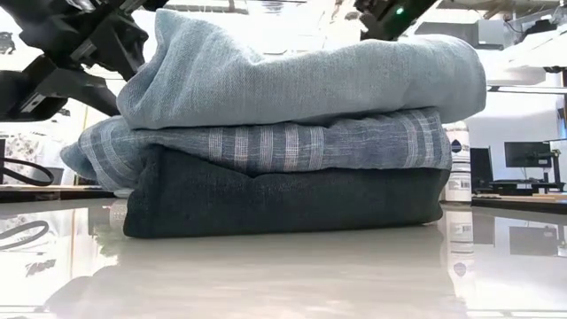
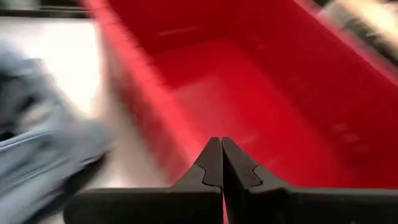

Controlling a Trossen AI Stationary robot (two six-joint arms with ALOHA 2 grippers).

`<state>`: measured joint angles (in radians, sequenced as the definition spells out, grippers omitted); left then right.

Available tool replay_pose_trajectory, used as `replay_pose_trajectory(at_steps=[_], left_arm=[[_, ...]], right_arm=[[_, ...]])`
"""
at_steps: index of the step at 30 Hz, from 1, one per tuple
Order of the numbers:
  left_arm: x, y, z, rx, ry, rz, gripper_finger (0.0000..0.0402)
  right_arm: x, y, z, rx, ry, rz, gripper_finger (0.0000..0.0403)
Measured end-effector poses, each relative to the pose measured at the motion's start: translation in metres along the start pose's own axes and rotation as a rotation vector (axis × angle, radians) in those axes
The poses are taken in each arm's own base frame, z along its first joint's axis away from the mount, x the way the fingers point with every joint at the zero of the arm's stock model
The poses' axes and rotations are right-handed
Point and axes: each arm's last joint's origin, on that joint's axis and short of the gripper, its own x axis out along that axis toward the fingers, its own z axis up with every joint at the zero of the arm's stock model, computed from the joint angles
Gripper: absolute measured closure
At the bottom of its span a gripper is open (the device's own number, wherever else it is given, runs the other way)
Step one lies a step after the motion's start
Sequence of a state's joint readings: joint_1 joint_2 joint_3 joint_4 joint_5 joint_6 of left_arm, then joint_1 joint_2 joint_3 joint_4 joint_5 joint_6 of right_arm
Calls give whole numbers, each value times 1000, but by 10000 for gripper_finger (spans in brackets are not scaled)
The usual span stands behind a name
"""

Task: Fold Laundry from Bin
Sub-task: Put the stacked clothes into the red laundry bin

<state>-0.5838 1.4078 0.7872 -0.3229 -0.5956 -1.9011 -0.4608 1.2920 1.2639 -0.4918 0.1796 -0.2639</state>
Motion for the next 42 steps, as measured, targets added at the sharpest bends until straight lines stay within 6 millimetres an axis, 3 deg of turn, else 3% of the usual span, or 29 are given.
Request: replay_pose_trajectory(at_steps=[6,9,12,18,25,33,42], left_arm=[[0,-1,2,-6,-55,-22,306],[0,-1,2,8,-68,-26,306],[0,-1,2,33,-86,-30,306],[-1,-2,4,31,-138,-47,306],[-1,-7,4,-24,-181,-103,306],[-1,-7,5,-3,-190,-103,306],[0,-5,0,173,-13,-40,306]], right_arm=[[31,-54,-1,-54,94,-280,386],[34,-80,-2,-60,127,-365,386],[39,-99,-9,-51,165,-407,386],[50,-120,-40,-12,369,-426,386],[49,-111,-51,34,484,-358,387],[51,-87,-46,21,500,-268,386],[56,-65,-32,-1,415,-196,383]])
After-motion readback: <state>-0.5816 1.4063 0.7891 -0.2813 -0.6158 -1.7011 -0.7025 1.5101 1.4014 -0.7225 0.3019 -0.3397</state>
